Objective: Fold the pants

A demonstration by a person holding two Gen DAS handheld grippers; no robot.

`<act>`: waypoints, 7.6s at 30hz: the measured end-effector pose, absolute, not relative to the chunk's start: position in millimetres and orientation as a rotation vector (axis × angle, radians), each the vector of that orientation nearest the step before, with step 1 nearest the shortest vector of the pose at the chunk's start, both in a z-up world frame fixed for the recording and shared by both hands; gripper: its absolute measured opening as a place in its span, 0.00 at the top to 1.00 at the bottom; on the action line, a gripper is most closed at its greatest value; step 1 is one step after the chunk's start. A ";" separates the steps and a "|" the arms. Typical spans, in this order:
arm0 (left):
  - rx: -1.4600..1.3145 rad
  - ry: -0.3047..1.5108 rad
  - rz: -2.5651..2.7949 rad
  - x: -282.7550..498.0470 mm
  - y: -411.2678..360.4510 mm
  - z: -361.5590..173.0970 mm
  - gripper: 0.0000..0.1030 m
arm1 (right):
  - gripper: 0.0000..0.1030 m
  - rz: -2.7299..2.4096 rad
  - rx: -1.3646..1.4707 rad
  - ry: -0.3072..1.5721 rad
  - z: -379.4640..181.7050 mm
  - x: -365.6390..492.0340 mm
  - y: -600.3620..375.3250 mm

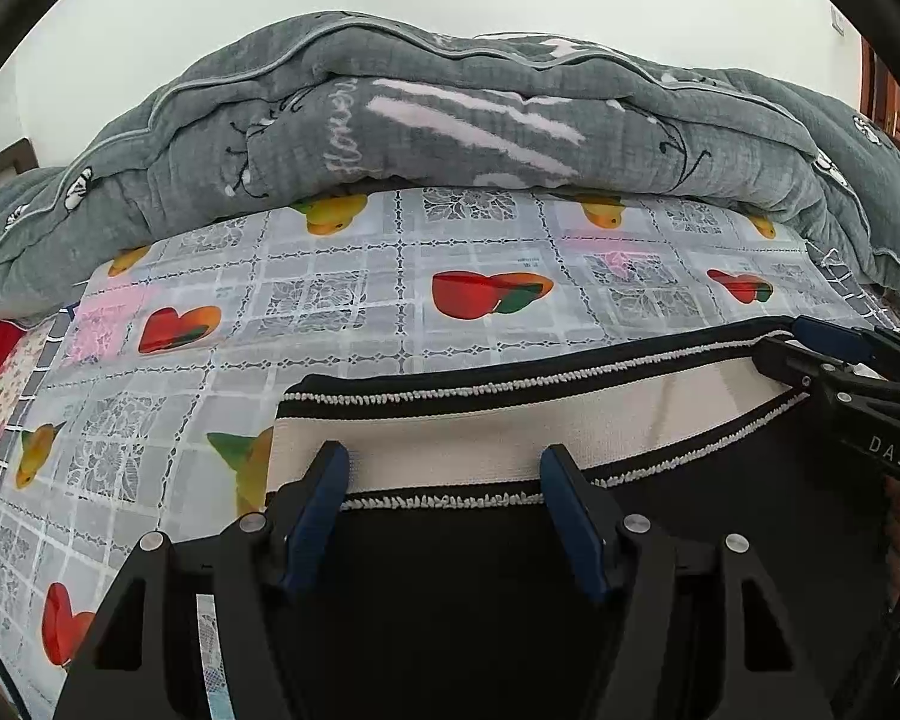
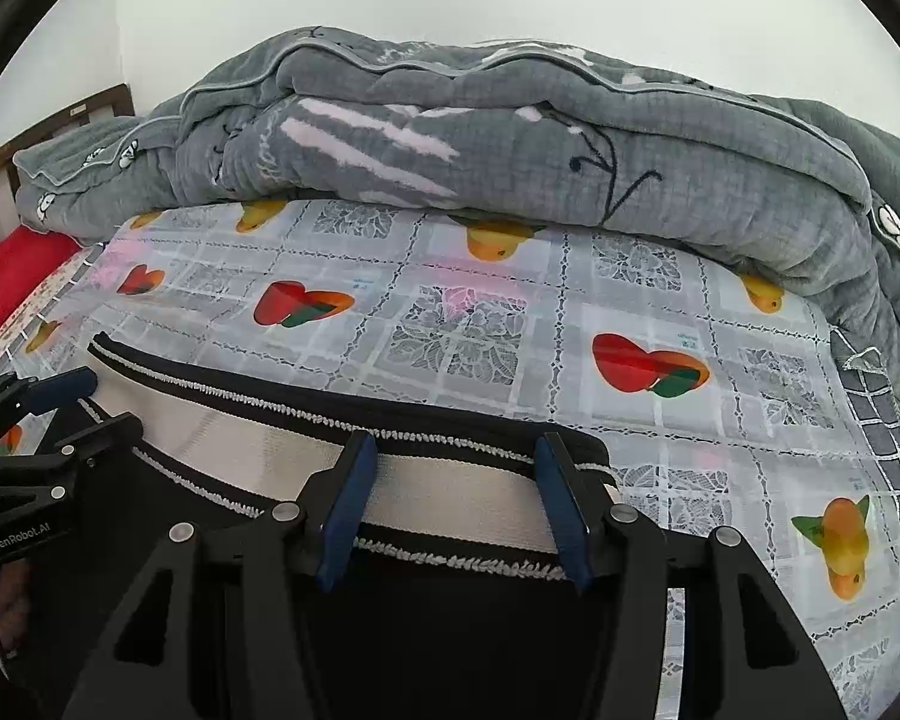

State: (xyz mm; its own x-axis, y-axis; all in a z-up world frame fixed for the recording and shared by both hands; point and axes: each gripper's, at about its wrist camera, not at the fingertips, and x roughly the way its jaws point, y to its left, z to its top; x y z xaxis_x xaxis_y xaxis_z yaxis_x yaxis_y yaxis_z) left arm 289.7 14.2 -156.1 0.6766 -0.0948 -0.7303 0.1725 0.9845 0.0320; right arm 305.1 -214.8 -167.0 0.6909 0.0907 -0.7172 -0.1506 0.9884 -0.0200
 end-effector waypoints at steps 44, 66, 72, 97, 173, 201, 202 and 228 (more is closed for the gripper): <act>0.089 0.809 -0.155 288.3 15.1 -156.9 0.35 | 0.47 0.144 -0.064 0.797 -164.9 304.4 -217.2; 0.161 0.849 -0.129 263.7 15.2 -146.7 0.35 | 0.46 0.138 -0.129 0.851 -156.1 297.4 -212.8; 0.307 0.793 -0.173 189.5 9.0 -143.9 0.34 | 0.46 0.177 -0.097 0.866 -149.5 227.4 -224.8; 0.261 0.771 -0.171 27.8 69.4 -172.4 0.29 | 0.46 0.096 -0.066 0.757 -159.0 52.5 -272.7; 0.097 0.825 -0.332 84.5 59.5 -176.3 0.30 | 0.51 0.155 0.005 0.864 -180.3 154.3 -273.0; -0.008 0.629 -0.016 -44.6 28.6 -27.5 0.26 | 0.12 -0.021 -0.016 0.682 -48.1 -24.7 -274.2; -0.004 0.626 -0.015 -48.2 26.8 -26.0 0.26 | 0.11 -0.034 -0.026 0.675 -46.4 -28.1 -273.5; -0.009 0.598 0.011 -69.3 23.1 -19.1 0.23 | 0.11 -0.031 0.008 0.641 -29.1 -59.8 -272.4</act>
State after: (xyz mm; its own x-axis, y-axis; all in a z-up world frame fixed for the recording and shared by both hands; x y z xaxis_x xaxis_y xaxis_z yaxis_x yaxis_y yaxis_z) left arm -69.3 23.1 -19.1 0.8263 0.0073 -0.5631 -0.0126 0.9999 -0.0055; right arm -59.8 -272.4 -29.1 0.8007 -0.0269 -0.5984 0.0317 0.9995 -0.0025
